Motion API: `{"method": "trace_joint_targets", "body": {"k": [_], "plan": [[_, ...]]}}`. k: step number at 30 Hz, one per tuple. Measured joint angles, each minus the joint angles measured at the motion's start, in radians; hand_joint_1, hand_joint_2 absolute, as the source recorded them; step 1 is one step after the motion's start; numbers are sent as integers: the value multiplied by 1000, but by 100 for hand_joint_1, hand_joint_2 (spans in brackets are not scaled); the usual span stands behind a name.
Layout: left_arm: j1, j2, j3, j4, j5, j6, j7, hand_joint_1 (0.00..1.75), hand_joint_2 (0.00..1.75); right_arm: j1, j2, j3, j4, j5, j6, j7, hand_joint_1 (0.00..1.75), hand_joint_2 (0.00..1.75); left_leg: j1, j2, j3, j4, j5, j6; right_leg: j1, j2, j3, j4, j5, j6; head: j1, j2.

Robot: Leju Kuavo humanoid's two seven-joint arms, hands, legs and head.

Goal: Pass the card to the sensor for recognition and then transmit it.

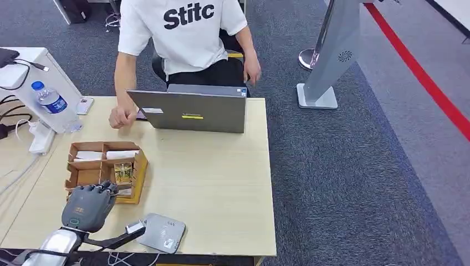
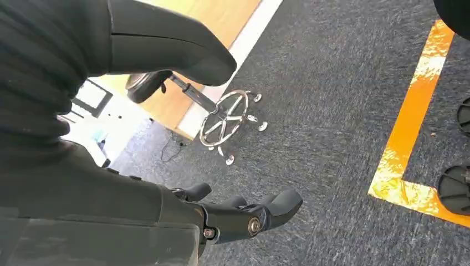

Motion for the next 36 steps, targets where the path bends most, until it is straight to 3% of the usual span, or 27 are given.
{"method": "trace_joint_targets", "body": {"k": [10, 17, 23, 31, 36], "plan": [[-16, 42, -1, -77, 54, 30, -1, 175, 175, 1, 10, 0, -31, 0, 21, -6, 0, 175, 0, 0, 0, 0, 0, 0, 0, 0, -1, 0, 0, 0, 0, 0], [-162, 84, 74, -90, 124, 6, -31, 175, 175, 1, 11, 2, -35, 0, -1, -12, 0, 175, 0, 0, 0, 0, 1, -1, 0, -1, 0, 1, 1, -1, 0, 0], [-221, 92, 96, -70, 116, 5, -24, 175, 175, 1, 10, 5, -24, 0, -18, -15, 0, 175, 0, 0, 0, 0, 1, -1, 0, 0, -1, 1, 1, -1, 0, 0], [-494, 95, 92, 171, 94, -5, -42, 175, 175, -10, -65, 45, 116, 0, -130, -15, 0, 175, 0, -1, -1, 0, 3, -1, 0, -1, -1, 1, 3, -1, 0, 0], [-644, 69, 79, 350, 58, -38, -12, 175, 175, -26, -126, 73, 239, 0, -203, -15, 0, 175, 0, -1, -1, 1, 3, -1, 0, -1, -1, 1, 3, -1, 0, 0]]}}
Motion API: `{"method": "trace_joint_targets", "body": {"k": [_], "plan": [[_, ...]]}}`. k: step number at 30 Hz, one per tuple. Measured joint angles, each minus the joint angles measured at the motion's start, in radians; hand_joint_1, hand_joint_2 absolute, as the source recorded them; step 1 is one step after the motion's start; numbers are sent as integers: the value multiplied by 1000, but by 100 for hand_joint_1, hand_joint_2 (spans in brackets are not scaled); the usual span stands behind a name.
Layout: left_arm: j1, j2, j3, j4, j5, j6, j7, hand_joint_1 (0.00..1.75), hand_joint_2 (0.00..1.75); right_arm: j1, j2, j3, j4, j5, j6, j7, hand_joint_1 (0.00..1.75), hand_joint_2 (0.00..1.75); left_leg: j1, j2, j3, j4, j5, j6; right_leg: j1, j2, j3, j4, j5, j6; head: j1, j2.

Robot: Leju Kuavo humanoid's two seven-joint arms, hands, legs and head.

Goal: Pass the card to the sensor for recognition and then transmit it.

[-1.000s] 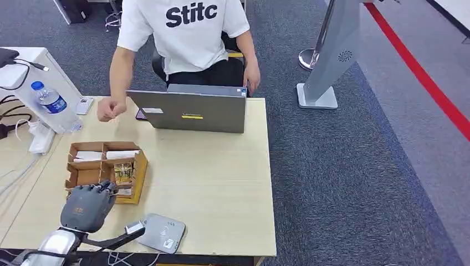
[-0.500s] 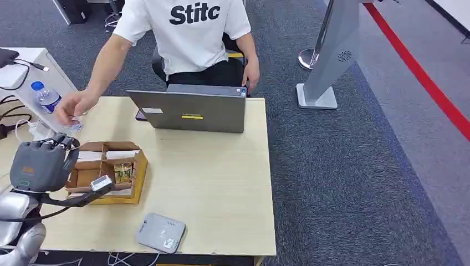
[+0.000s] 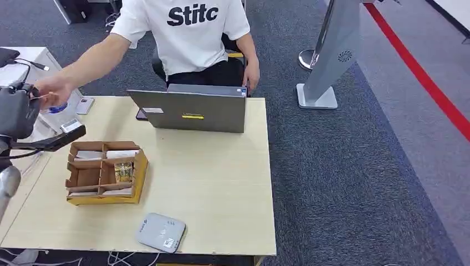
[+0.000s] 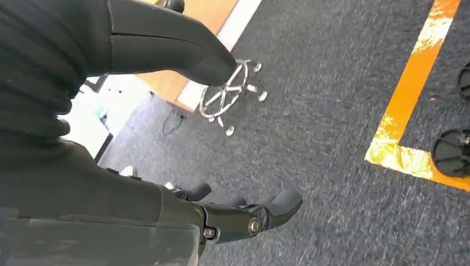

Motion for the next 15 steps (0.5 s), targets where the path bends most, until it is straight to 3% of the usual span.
{"method": "trace_joint_targets", "body": {"k": [7, 15], "plan": [[-111, -36, -11, 242, -7, 42, 11, 175, 175, -21, -76, 27, 161, 0, -61, 3, 0, 175, 0, 4, 0, 0, 0, 0, 0, 4, -1, 1, 0, 0, -1, 0], [-143, -60, -13, 339, -7, 61, 11, 175, 175, -26, -107, 30, 237, 0, -67, 4, 0, 175, 0, 9, 0, 0, -2, -1, 0, 11, -4, 1, 0, 0, 0, 0]]}}
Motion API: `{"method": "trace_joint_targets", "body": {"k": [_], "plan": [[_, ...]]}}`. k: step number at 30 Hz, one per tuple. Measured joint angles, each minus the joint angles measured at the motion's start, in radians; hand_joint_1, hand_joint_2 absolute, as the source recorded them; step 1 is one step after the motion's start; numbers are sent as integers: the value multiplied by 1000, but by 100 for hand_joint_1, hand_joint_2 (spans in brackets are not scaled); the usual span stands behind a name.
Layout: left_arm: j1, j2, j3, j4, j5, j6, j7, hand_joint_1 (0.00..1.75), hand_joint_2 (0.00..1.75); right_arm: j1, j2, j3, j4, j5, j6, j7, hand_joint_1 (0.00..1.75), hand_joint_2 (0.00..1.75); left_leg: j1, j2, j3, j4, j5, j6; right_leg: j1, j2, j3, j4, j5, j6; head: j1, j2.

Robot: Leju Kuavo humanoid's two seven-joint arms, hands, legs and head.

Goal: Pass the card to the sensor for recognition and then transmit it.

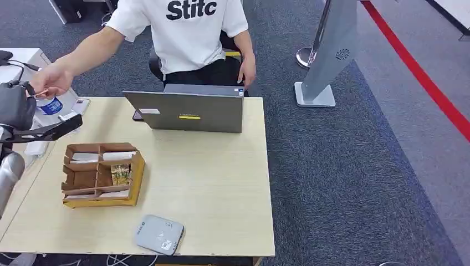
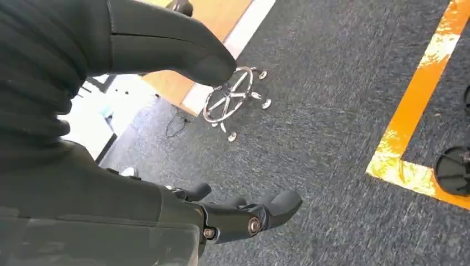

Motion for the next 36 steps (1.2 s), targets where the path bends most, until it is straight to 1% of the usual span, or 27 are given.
{"method": "trace_joint_targets", "body": {"k": [1, 2, 3, 7, 10, 13, 15, 17, 19, 20, 22, 23, 24, 25, 26, 27, 28, 30, 31, 32, 33, 34, 35, 36], "plan": [[-1, -1, 0, 4, 0, 0, 0, 159, 175, 0, -1, 0, 4, 0, 0, 0, 0, 175, 0, 1, 0, 0, 0, 0, 0, 1, 0, 0, 0, 0, 0, 0], [-3, -2, -1, 8, 0, 0, 0, 17, 175, 0, -2, 0, 8, 0, 0, 0, 0, 175, 0, 2, 0, 0, 0, 0, 0, 1, -1, 0, 0, 0, 0, 0], [-4, -3, -2, 11, 0, 1, 0, 0, 175, 0, -4, 0, 10, 0, 0, 0, 0, 175, 0, 2, 0, 0, 0, 0, 0, 2, -1, 0, 0, 0, 0, 0], [-6, -8, -2, 22, 16, 30, -3, 0, 175, -1, -9, 0, 30, 0, -18, 1, 0, 175, 0, 0, -1, 0, 0, 0, 0, 0, -1, 0, 0, 0, 0, 0], [4, -10, -2, 25, 38, 62, -23, 0, 175, -3, -17, 0, 51, -3, -39, 5, 0, 175, 0, -1, -1, 0, 0, 0, 0, -1, 0, 0, 0, 0, 0, 0], [34, -10, -1, 21, 83, 121, -62, 0, 175, -5, -26, 0, 77, -12, -62, 8, 0, 175, 0, -1, 0, 0, 0, 0, 0, -1, 0, 0, 0, 0, 0, 0], [83, -11, 13, -19, 162, 176, -114, 0, 175, -6, -30, 0, 98, -21, -82, 9, 0, 175, 0, -1, 0, 0, 0, 0, 0, -1, 0, 0, 0, 0, 0, 0], [160, -18, 44, -99, 274, 232, -176, 0, 175, -6, -36, 0, 122, -37, -104, 10, 0, 175, 0, 0, 0, 0, 0, 0, 0, -1, 1, 0, 0, 0, 0, 0], [287, -23, 92, -238, 371, 281, -229, 0, 175, -6, -40, 0, 150, -58, -127, 10, 0, 175, -1, 2, 1, -1, -1, 0, -1, 2, 0, 0, 0, 0, 0, 0], [367, -32, 128, -341, 414, 297, -268, 0, 175, -6, -41, 0, 163, -73, -138, 10, 0, 175, -2, 5, 2, -1, -2, 0, -2, 5, 0, 0, -1, 0, 0, 0], [531, -57, 213, -531, 476, 304, -358, 0, 175, -1, -42, 0, 180, -94, -148, 10, 0, 175, -2, 9, 2, -1, -5, 0, -2, 9, -1, 0, -2, 0, -2, 0], [624, -84, 262, -631, 514, 305, -428, 0, 175, 3, -42, 0, 190, -106, -152, 10, 0, 175, -2, 10, 2, -1, -6, 0, -3, 10, -2, 0, -3, 1, 0, 0], [712, -110, 320, -745, 577, 306, -503, 0, 175, 6, -42, 0, 198, -120, -160, 8, 0, 175, -2, 11, 2, -1, -8, 0, -3, 11, -2, 0, -4, 1, 0, 0], [790, -141, 363, -827, 634, 306, -563, 0, 175, 10, -42, 0, 203, -131, -163, 8, 0, 175, -2, 13, 2, -1, -9, 1, -3, 12, -2, 0, -5, 1, 0, 0], [865, -173, 419, -931, 707, 307, -625, 0, 175, 15, -41, 0, 210, -143, -167, 8, 0, 175, -3, 13, 2, -1, -10, 1, -3, 12, -2, 0, -5, 1, 0, 0], [929, -207, 468, -1019, 763, 309, -659, 0, 175, 19, -40, 0, 215, -156, -174, 8, 0, 175, -3, 12, 2, -1, -10, 1, -3, 12, -2, 0, -6, 1, 0, 0], [997, -246, 512, -1116, 822, 310, -673, 0, 175, 22, -38, 2, 219, -169, -182, 8, 0, 175, -2, 12, 2, -1, -11, 3, -3, 12, -2, -1, -7, 2, 0, 0], [1112, -333, 596, -1297, 957, 313, -682, 0, 175, 27, -34, 4, 225, -195, -194, 5, 0, 175, -3, 11, 2, -1, -13, 4, -3, 10, -1, -1, -9, 4, 0, 0], [1159, -379, 636, -1376, 1042, 311, -685, 0, 175, 29, -28, 5, 228, -212, -202, 5, 0, 175, -3, 8, 2, -1, -13, 4, -3, 8, 1, -1, -10, 5, 0, 0], [1192, -422, 673, -1433, 1122, 302, -686, 0, 175, 31, -21, 7, 232, -228, -208, 5, 0, 175, -3, 5, 2, -1, -13, 5, -3, 5, 2, -2, -10, 5, 0, 0], [1218, -479, 713, -1480, 1186, 295, -686, 0, 175, 32, -18, 9, 233, -238, -215, 3, 0, 175, -3, 2, 3, -1, -14, 6, -3, 2, 3, -2, -11, 7, 0, 0], [1242, -521, 751, -1512, 1246, 293, -686, 0, 175, 32, -11, 10, 235, -246, -218, 1, 0, 175, -3, 0, 3, -1, -14, 6, -3, 0, 3, -2, -12, 6, 1, 0], [1264, -565, 787, -1527, 1332, 299, -688, 0, 175, 32, -5, 13, 236, -256, -222, 0, 0, 175, -3, -3, 4, -1, -14, 6, -3, -3, 5, -2, -13, 6, 2, 0], [1277, -592, 820, -1526, 1418, 304, -688, 0, 175, 32, -1, 16, 237, -266, -227, -1, 0, 175, -4, -4, 5, -1, -14, 6, -3, -5, 6, -2, -13, 6, 3, 0]]}}
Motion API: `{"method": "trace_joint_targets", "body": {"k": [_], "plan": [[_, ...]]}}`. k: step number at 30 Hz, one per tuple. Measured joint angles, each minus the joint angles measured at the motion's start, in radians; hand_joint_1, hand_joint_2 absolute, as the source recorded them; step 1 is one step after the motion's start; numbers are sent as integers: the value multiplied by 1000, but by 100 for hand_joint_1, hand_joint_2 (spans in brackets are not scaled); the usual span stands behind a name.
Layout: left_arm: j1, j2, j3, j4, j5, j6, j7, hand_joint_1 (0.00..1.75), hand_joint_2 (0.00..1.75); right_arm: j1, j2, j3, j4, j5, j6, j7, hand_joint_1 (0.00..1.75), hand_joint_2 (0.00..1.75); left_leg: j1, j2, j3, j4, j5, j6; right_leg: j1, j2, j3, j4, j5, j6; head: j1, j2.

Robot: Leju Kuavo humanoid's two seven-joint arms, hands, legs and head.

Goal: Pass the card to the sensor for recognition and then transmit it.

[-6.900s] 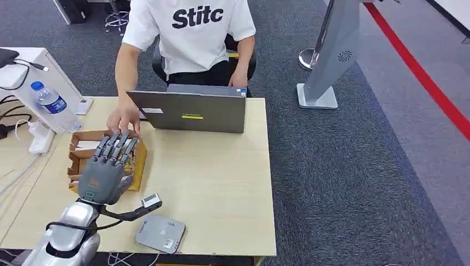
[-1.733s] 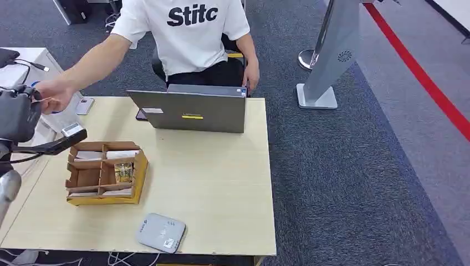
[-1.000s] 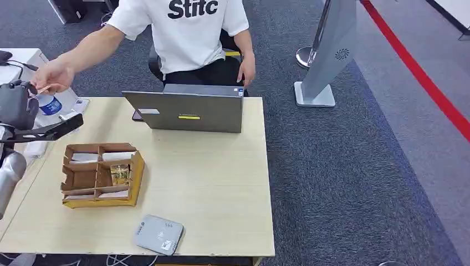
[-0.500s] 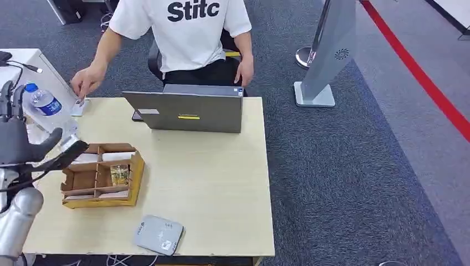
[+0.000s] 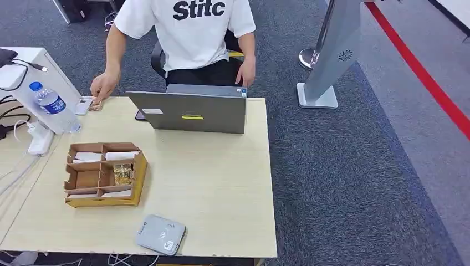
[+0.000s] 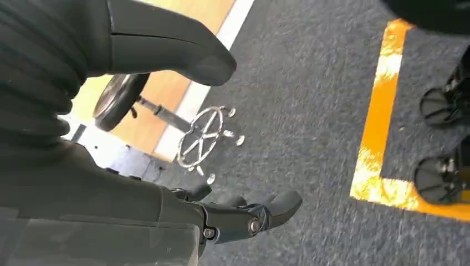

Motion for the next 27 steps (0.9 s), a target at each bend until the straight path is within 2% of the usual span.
{"method": "trace_joint_targets", "body": {"k": [2, 6, 13, 15, 17, 18, 19, 20, 22, 24, 25, 26, 27], "plan": [[18, -53, 59, 9, 136, 5, 2, 0, 175, -1, 8, 3, 2, -13, -3, -2, 0, 175, 1, -2, 0, 0, 1, 0, 0, -2, 1, 0, 0, 0, -2, 0], [37, -109, 131, 20, 167, 8, 2, 0, 175, -1, 15, 7, 4, -18, -3, -2, 0, 175, 1, -3, 2, 0, 2, -1, 0, -3, 3, 0, 0, -1, -2, 0], [42, -146, 176, 32, 180, 8, 2, 0, 175, -1, 20, 8, 4, -19, -3, -2, 0, 175, 1, -4, 2, 0, 2, -1, 0, -4, 6, 0, 0, -1, -2, 0], [40, -155, 187, 87, 319, -20, 0, 0, 175, -2, 21, 12, 5, -31, -2, -2, 0, 175, -1, -4, 3, 0, 1, 0, -1, -4, 7, 0, 0, 0, -1, 0], [9, -157, 216, 235, 553, -158, 20, 0, 175, -2, 22, 24, 5, -45, 6, 2, 0, 175, -4, -4, 6, -1, 1, 1, -4, -5, 6, 0, -1, 1, -2, 0], [-29, -157, 254, 356, 646, -239, 57, 0, 175, -4, 22, 34, 5, -53, 14, 3, 0, 175, -4, -5, 6, -2, 1, 1, -4, -5, 7, 0, -1, 1, -5, 0], [-70, -157, 300, 466, 678, -297, 86, 0, 175, -5, 22, 42, 5, -61, 20, 3, 0, 175, -3, -4, 7, -2, 1, 1, -3, -5, 9, 0, -1, 0, -6, 0], [-107, -154, 356, 603, 639, -359, 112, 0, 175, -6, 22, 54, 5, -69, 27, 3, 0, 175, -3, -4, 7, -2, 1, 1, -3, -4, 10, 0, -1, 0, -3, 0], [-180, -107, 439, 862, 470, -476, 157, 0, 175, -6, 19, 75, 4, -84, 45, 0, 0, 175, -3, -4, 10, -2, 1, 1, -3, -4, 9, 0, -1, 0, -3, 0], [-229, -39, 461, 1133, 294, -689, 276, 0, 175, -6, 13, 99, 4, -92, 76, -22, 0, 175, -4, -5, 10, -2, 1, 1, -4, -5, 9, 0, -1, 0, -3, 0], [-248, -4, 451, 1249, 211, -768, 353, 0, 175, -6, 7, 111, 4, -92, 90, -34, 0, 175, -4, -5, 10, -2, 1, 1, -4, -5, 9, 0, -1, 0, -3, 0], [-268, 21, 435, 1357, 141, -803, 425, 0, 175, -6, 0, 124, 4, -93, 99, -41, 0, 175, -4, -5, 9, -2, 1, 1, -4, -5, 10, 0, -1, 0, -5, 0], [-285, 38, 424, 1440, 103, -783, 476, 0, 175, -6, -6, 135, 4, -97, 105, -43, 0, 175, -4, -4, 9, -2, 1, 1, -4, -5, 10, 0, -1, 0, -5, 0]]}}
